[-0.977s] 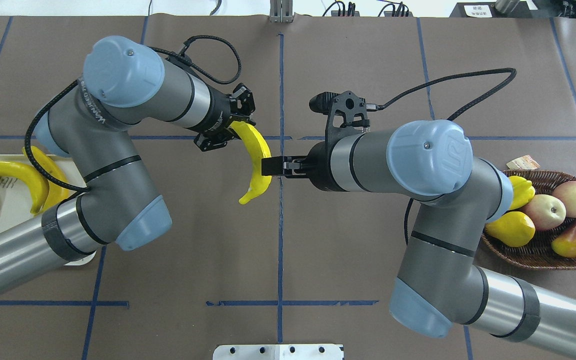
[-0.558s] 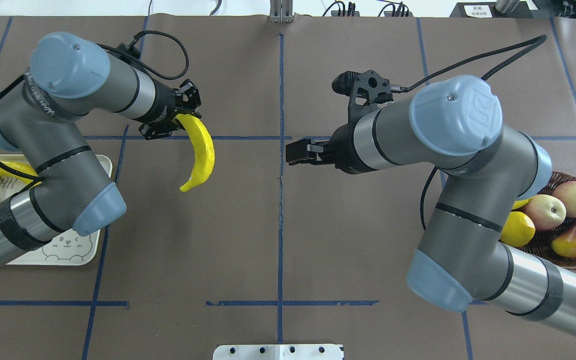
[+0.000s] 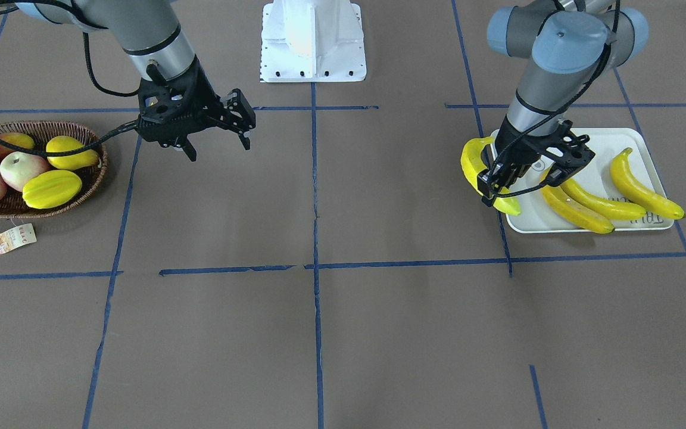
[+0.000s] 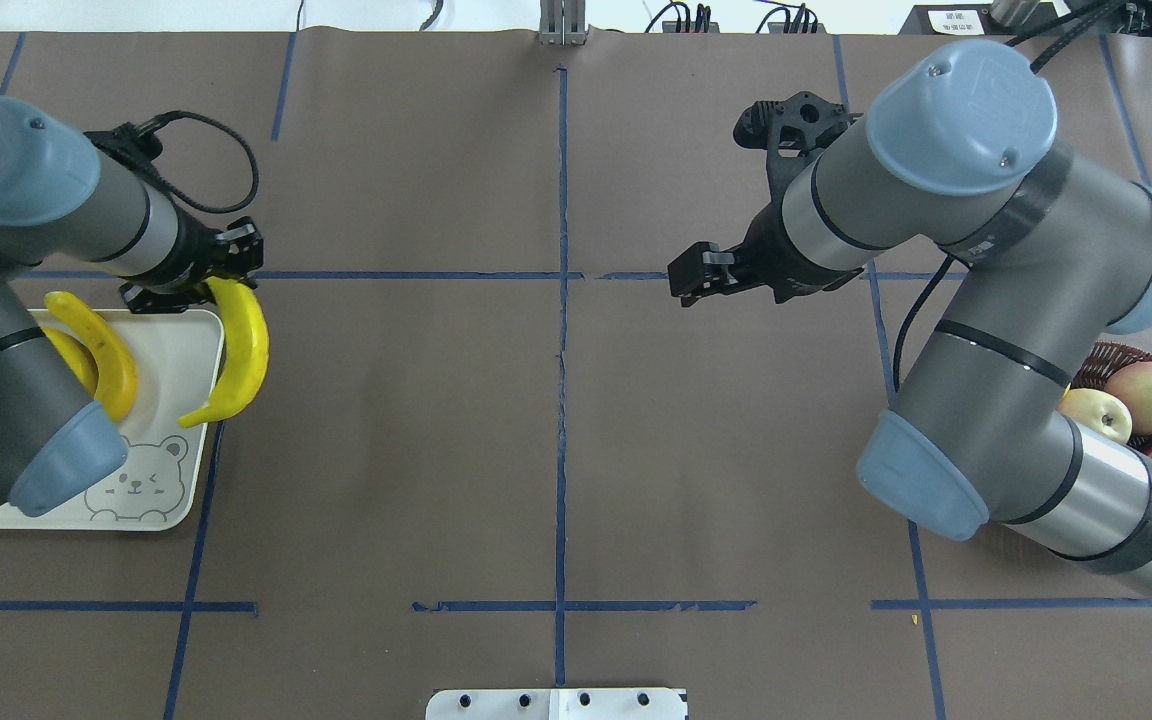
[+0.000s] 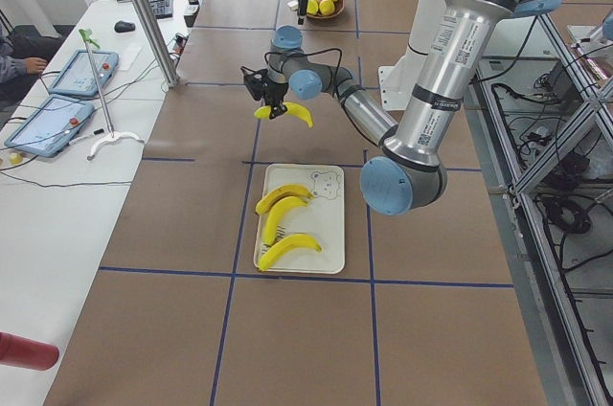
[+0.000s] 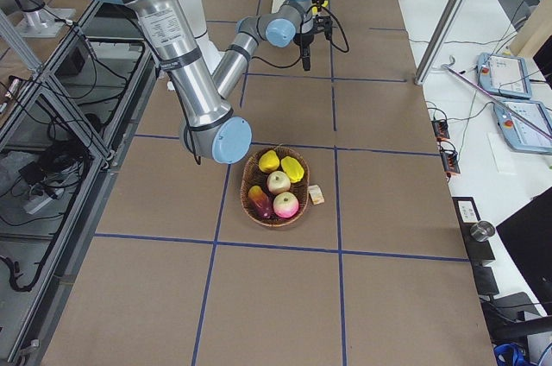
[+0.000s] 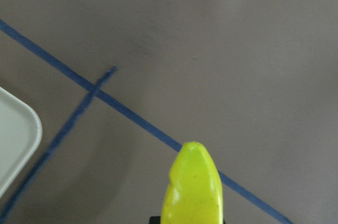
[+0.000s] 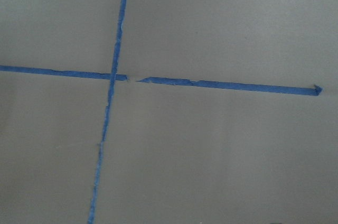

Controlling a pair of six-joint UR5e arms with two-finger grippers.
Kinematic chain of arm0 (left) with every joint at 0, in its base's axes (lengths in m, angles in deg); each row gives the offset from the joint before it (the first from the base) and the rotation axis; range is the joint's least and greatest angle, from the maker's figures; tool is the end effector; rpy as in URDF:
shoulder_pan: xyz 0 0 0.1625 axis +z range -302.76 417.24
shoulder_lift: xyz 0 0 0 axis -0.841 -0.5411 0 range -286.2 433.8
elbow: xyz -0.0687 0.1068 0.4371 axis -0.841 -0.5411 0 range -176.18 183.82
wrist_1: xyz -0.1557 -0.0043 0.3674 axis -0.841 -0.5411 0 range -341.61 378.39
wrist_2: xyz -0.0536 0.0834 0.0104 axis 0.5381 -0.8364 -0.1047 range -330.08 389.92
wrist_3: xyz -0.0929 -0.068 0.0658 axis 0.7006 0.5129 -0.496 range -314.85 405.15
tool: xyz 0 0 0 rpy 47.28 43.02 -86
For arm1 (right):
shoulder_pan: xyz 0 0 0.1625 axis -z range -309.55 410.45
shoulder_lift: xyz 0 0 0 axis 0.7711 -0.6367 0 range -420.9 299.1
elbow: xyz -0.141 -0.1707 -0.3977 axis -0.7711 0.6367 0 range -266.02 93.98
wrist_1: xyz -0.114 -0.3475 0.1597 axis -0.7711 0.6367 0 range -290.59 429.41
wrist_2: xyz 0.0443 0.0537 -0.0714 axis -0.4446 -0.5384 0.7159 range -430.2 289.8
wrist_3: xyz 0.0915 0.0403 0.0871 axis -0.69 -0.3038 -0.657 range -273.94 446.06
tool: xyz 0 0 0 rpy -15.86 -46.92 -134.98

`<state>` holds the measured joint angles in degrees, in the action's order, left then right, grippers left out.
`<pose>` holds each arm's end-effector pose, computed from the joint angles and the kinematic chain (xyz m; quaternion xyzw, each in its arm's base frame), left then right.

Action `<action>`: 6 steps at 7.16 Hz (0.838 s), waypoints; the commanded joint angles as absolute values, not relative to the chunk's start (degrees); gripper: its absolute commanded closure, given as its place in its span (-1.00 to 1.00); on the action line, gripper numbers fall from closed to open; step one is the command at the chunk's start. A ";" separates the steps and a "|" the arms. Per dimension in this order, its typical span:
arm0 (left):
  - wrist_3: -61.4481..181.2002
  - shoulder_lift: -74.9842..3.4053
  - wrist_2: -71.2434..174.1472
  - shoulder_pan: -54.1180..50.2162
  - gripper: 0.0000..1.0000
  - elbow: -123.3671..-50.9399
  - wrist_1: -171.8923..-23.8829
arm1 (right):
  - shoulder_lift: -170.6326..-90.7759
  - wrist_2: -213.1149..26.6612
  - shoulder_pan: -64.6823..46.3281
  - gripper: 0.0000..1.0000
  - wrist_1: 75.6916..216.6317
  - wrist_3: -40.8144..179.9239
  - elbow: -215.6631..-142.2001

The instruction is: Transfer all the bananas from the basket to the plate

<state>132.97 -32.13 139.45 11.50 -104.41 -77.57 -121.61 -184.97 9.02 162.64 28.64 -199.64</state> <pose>0.3501 -0.4867 0.4203 -0.0084 0.3736 -0.2895 0.8812 -0.4028 -0.4592 0.2614 0.0916 -0.4447 -0.0213 0.8907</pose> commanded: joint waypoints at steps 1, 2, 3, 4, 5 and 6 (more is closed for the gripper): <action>128.73 -25.88 139.43 11.19 1.00 -104.82 -76.44 | -123.56 -186.48 7.56 -0.99 164.34 32.44 -199.84; 129.60 -24.82 139.43 10.49 1.00 -104.21 -78.27 | -123.74 -186.57 7.74 -0.99 164.25 32.36 -199.84; 133.87 -24.63 139.34 10.05 1.00 -101.59 -82.29 | -123.74 -186.57 7.74 -0.99 164.25 32.35 -199.93; 138.27 -24.63 139.34 10.05 1.00 -97.48 -89.38 | -123.74 -186.57 7.74 -0.99 164.25 32.35 -199.84; 140.05 -24.55 139.34 9.96 1.00 -93.87 -93.89 | -123.83 -186.57 7.83 -0.99 164.16 32.35 -199.76; 140.07 -24.37 139.34 9.96 0.54 -92.87 -94.89 | -123.83 -186.57 7.83 -0.99 164.16 32.35 -199.84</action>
